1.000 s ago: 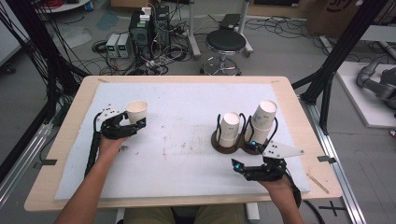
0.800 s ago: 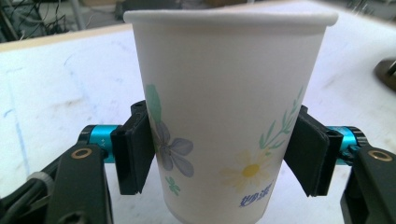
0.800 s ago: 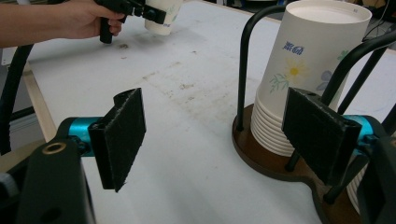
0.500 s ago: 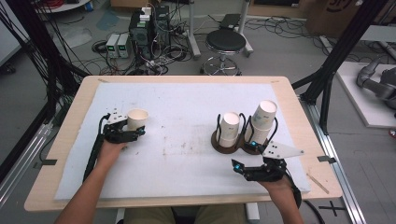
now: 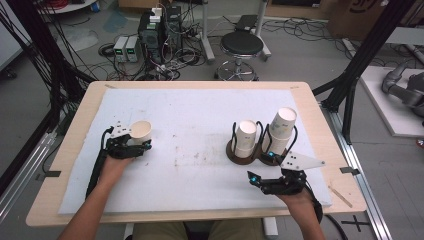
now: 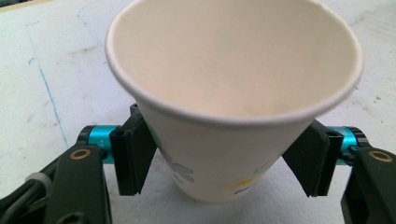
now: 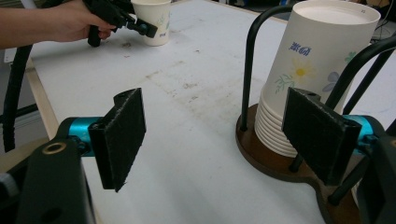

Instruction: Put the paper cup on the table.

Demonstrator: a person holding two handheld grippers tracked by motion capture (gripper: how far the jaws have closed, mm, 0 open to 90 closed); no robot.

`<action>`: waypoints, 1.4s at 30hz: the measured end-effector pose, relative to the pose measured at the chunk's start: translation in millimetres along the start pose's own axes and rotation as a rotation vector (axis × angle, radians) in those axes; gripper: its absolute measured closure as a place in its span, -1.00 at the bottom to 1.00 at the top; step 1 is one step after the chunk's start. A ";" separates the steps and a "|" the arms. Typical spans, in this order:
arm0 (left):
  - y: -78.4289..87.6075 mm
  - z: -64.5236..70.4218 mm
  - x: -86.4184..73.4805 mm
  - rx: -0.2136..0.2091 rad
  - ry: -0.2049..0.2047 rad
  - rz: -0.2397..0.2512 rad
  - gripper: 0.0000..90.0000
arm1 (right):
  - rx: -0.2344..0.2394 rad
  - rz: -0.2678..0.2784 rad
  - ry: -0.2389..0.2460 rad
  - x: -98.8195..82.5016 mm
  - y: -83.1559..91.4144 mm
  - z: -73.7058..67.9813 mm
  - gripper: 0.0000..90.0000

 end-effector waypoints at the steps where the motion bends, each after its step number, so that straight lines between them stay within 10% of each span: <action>1: 0.3 0.7 -0.4 0.001 0.002 -0.002 -0.31 | 0.000 0.000 -0.001 0.0 0.0 0.0 -0.50; 24: 57.1 5.9 -21.5 -0.084 0.122 0.200 -0.61 | -0.016 -0.004 -0.003 -1.6 1.1 3.8 -0.50; 31: 83.2 25.1 -23.4 -0.084 0.076 0.294 -0.61 | -0.046 -0.006 -0.006 -2.3 3.4 5.8 -0.50; 42: 97.5 43.0 -20.3 -0.201 0.046 0.426 -0.61 | -0.084 0.003 -0.041 -8.6 6.9 15.3 -0.50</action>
Point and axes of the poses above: each handheld gripper's, and its own axes: y roughly backward along the jaws, x roughly out of its top, z roughly to its right, the point moved 2 cm from there along -y, roughly forward along the jaws, and after that the axes turned 11 degrees about -z, right-handed, at the moved point
